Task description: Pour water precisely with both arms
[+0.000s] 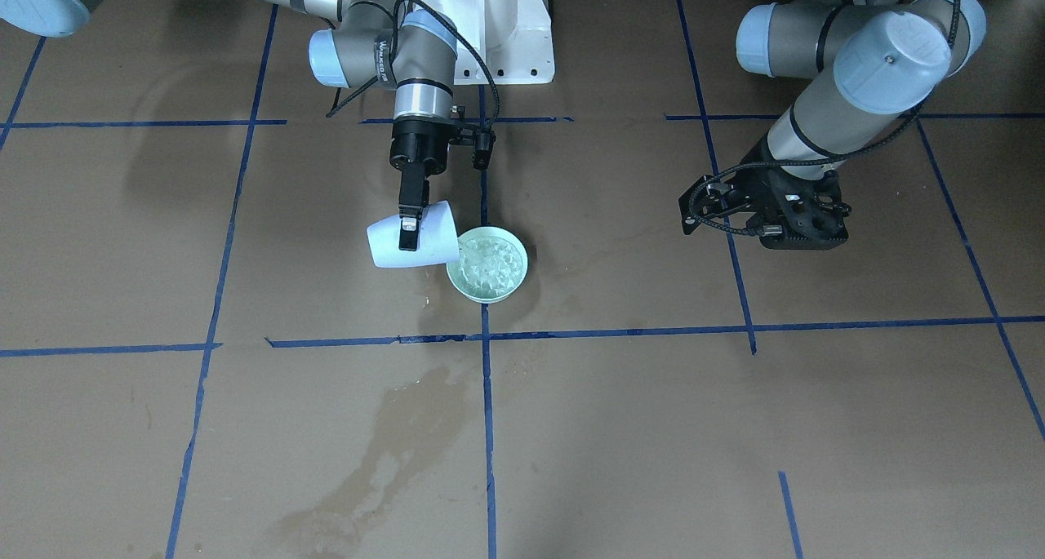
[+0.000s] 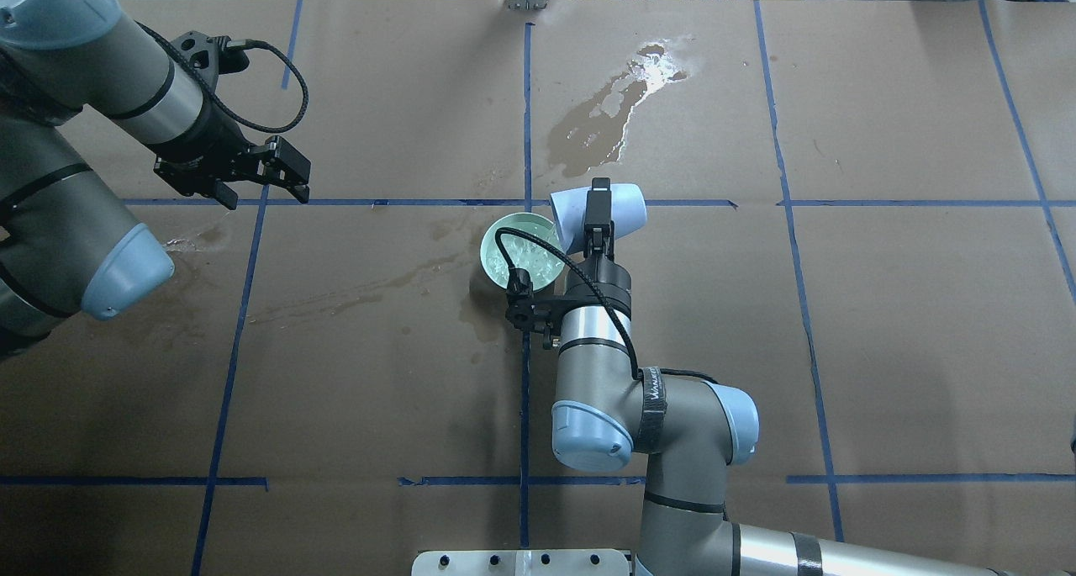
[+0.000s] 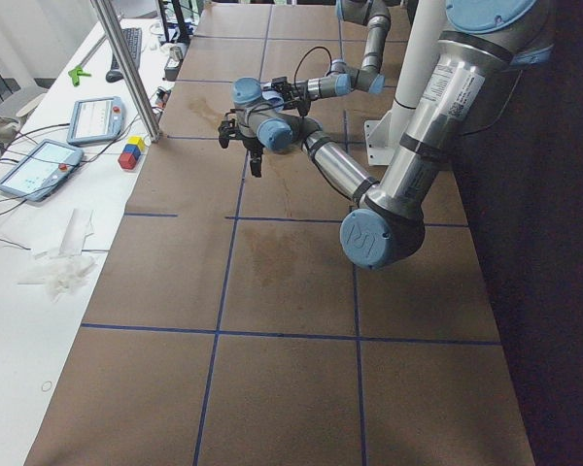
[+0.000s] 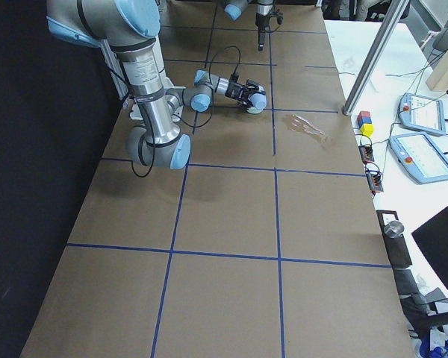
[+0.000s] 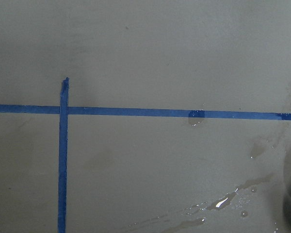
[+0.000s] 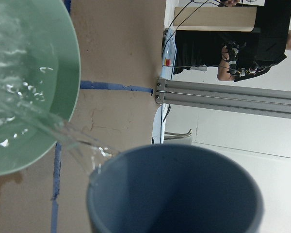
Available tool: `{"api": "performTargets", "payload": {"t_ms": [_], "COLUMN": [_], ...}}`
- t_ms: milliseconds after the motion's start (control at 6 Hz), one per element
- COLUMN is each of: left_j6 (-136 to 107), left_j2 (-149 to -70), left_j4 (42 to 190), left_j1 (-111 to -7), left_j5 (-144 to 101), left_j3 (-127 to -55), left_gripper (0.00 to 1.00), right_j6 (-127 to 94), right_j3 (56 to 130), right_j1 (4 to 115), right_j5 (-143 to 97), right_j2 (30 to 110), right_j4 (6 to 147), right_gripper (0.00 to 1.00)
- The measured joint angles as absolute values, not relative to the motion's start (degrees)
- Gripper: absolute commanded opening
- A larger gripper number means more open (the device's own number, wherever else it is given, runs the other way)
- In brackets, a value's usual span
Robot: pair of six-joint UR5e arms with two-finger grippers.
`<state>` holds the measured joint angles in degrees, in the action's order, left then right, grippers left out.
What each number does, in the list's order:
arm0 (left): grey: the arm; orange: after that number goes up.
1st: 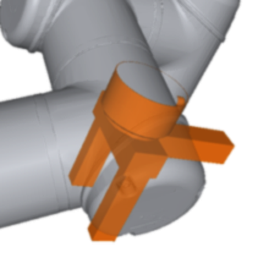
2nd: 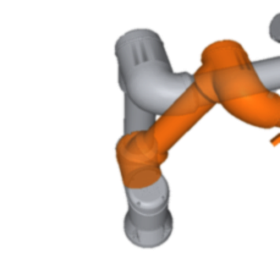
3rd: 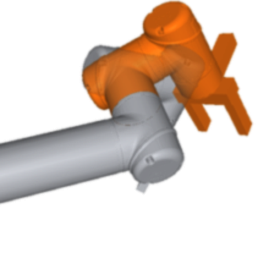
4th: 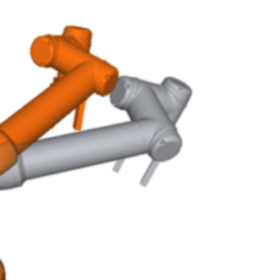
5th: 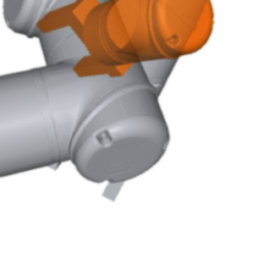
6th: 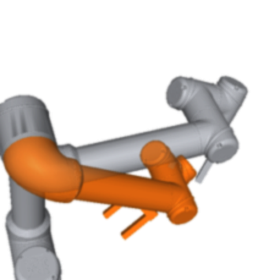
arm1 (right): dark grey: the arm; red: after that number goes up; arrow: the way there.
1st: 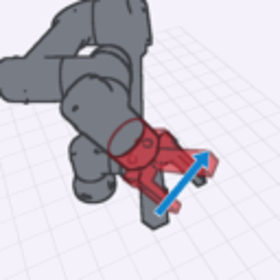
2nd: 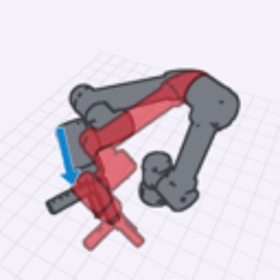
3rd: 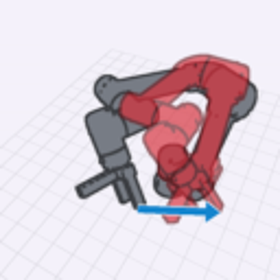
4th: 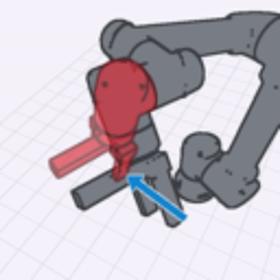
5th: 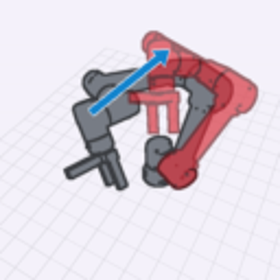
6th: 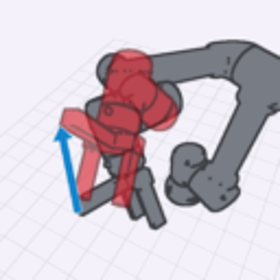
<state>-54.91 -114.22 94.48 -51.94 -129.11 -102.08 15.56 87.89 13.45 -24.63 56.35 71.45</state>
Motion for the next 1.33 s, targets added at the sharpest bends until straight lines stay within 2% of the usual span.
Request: {"api": "performTargets", "payload": {"t_ms": [1333], "left_j6": [-54.9], "left_j2": [-114.3], "left_j4": [94.5], "left_j1": [-51.9], "left_j5": [-129.1], "left_j3": [-102.2], "left_gripper": [1.00], "right_j6": [18.6], "right_j3": [88.3], "right_j1": [13.5], "right_j5": [-24.6], "right_j2": [55.8], "right_j4": [71.4], "right_gripper": [0.00]}}
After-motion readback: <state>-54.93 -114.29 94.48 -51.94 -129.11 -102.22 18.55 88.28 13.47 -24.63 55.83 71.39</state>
